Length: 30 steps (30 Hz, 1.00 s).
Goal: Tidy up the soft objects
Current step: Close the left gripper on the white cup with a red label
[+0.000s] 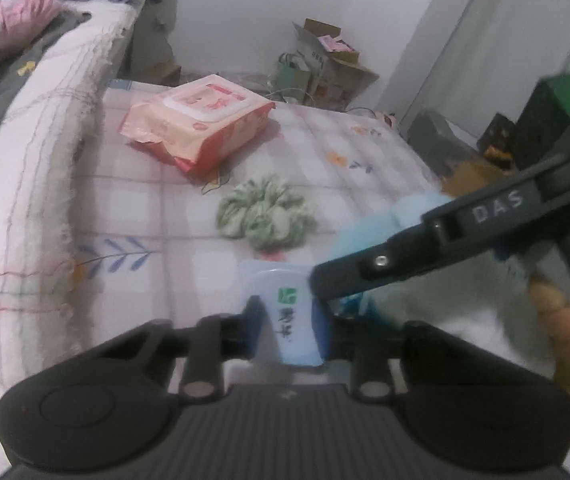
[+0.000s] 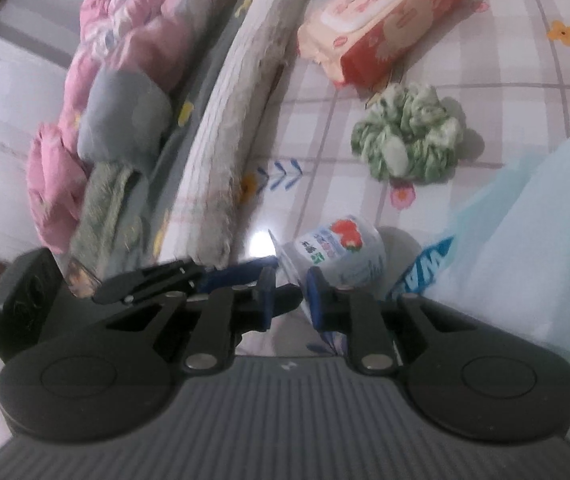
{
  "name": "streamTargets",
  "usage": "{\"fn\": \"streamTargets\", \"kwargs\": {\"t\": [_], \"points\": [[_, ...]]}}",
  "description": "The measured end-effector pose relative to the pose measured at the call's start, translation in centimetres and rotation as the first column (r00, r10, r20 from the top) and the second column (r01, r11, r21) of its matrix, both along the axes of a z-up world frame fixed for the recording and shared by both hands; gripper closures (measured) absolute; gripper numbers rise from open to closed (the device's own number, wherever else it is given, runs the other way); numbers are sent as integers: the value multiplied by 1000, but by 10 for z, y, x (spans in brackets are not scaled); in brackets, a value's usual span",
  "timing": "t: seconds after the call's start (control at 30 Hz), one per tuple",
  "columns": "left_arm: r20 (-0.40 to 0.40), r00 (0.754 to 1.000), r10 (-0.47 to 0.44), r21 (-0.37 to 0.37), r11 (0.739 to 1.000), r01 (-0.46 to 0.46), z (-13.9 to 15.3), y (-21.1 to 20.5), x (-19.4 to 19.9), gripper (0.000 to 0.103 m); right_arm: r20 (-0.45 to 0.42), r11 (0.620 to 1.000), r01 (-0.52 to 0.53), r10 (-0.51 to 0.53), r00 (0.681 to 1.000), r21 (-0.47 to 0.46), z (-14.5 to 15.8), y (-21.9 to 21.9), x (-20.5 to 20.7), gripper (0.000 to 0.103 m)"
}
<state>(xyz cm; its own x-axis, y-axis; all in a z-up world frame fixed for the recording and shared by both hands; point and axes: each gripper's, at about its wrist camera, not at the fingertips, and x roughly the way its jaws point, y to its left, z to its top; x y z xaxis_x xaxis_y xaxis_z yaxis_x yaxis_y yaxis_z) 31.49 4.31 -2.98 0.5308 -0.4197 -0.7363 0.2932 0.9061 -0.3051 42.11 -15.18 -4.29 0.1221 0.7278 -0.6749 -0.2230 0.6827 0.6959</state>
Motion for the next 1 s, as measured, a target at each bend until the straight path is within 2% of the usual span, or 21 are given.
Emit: {"fn": "streamTargets", "kwargs": {"t": [0.27,0.33,0.4,0.53,0.63,0.7,0.77,0.83,0.9,1.0], "points": [[45,999,14,27,1000,-15,0,-15,16,74,-16,997,80,-80,997,7,-9,-17,24,87],[65,998,21,45,999,-24,0,-17,17,58,-14,996,90,-90,996,-14,-12,-19,27,87],[82,996,31,66,997,-36,-1,-18,17,49,-25,995,99,-99,995,-28,-17,-22,30,87],[57,997,55,74,996,-59,-5,-16,26,45,-70,993,119,-119,990,-6,-26,-28,33,85],[3,997,80,53,995,-80,-11,-11,36,44,-87,992,129,-128,988,3,-29,-29,34,85],[-39,994,98,12,995,-97,-14,-5,41,45,-94,991,133,-133,987,0,-31,-29,34,85],[-70,992,107,-26,994,-109,-16,-1,43,51,-102,991,134,-133,986,2,-32,-29,35,85],[-107,989,105,-78,991,-113,-18,4,45,63,-112,991,135,-133,985,9,-33,-29,36,85],[-147,983,107,-127,984,-126,-19,8,47,71,-114,991,132,-130,985,11,-32,-29,36,85],[-205,971,124,-178,971,-162,-22,14,50,72,-119,991,132,-129,984,17,-32,-27,36,85]]}}
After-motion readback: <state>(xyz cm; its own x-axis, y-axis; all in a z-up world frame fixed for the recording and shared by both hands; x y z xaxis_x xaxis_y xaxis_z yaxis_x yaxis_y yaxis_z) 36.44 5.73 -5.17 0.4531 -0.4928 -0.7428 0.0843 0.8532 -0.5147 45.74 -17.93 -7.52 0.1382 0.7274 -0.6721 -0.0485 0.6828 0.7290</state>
